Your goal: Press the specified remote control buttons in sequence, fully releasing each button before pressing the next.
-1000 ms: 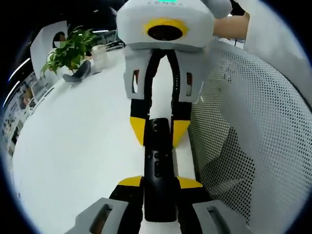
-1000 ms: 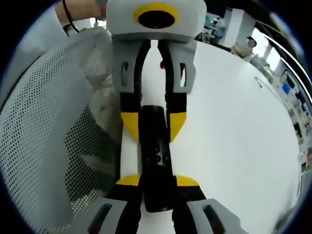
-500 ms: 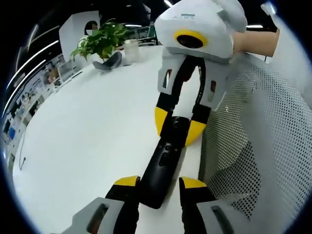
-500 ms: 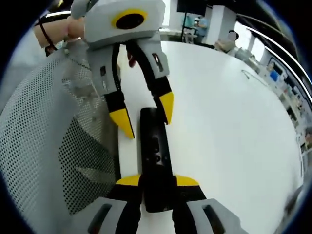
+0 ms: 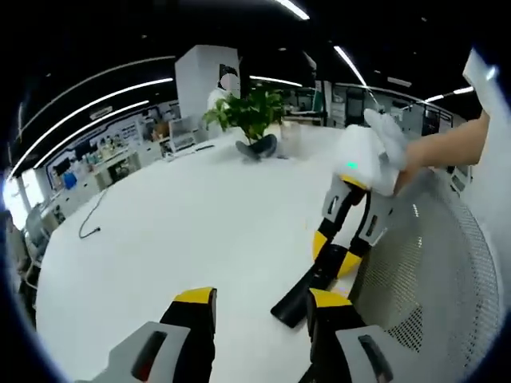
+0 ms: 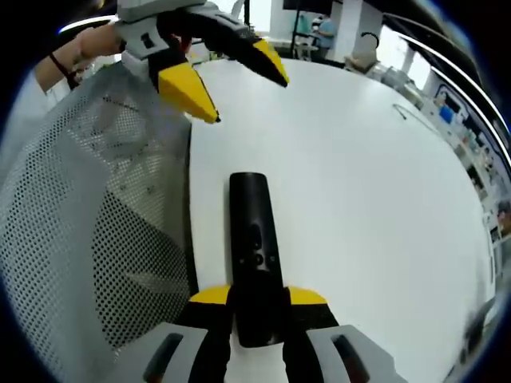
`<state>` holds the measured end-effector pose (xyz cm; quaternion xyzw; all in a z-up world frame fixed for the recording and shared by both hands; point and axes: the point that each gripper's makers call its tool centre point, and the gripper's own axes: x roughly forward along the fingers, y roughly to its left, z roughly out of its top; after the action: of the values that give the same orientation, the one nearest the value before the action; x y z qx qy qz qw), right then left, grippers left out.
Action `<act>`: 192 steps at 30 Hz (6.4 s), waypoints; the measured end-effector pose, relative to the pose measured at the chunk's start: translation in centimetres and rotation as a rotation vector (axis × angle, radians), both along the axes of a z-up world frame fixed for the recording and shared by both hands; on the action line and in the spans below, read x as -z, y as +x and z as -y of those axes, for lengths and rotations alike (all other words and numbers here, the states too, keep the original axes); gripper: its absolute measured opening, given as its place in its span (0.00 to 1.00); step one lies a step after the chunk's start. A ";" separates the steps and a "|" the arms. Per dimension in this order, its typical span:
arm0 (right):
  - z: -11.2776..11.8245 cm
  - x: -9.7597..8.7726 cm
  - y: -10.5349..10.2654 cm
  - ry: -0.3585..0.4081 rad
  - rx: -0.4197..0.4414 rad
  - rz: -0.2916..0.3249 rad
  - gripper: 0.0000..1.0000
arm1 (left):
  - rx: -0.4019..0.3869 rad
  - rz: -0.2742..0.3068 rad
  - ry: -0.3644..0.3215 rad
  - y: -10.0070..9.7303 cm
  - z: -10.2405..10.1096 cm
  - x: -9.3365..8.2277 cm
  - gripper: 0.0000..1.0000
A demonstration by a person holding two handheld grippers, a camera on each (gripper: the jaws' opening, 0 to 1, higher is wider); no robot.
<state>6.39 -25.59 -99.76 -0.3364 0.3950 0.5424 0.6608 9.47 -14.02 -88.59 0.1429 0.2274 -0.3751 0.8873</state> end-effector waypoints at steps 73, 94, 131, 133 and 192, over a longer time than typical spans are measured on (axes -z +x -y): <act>-0.9 -0.1 3.5 0.084 -0.025 -0.048 0.20 | -0.561 0.393 -0.179 1.5 -10.8 -3.4 0.94; -2.5 0.0 7.5 0.081 -0.028 -0.016 0.21 | -0.544 0.376 -0.176 1.9 -10.8 -2.8 0.89; -2.3 0.1 11.5 0.017 -0.063 -0.013 0.21 | -0.528 0.363 -0.178 1.7 -10.4 -2.9 0.90; -2.3 0.1 11.8 0.014 -0.065 -0.013 0.21 | -0.527 0.357 -0.181 1.7 -10.4 -2.8 0.89; -2.4 0.0 18.3 0.013 -0.013 -0.076 0.23 | -0.528 0.310 -0.199 1.8 -10.1 -2.2 0.88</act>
<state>24.66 -23.18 -99.74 -0.3139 0.4142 0.5618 0.6437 11.25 -3.96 -86.42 0.0469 0.0810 -0.1262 0.9876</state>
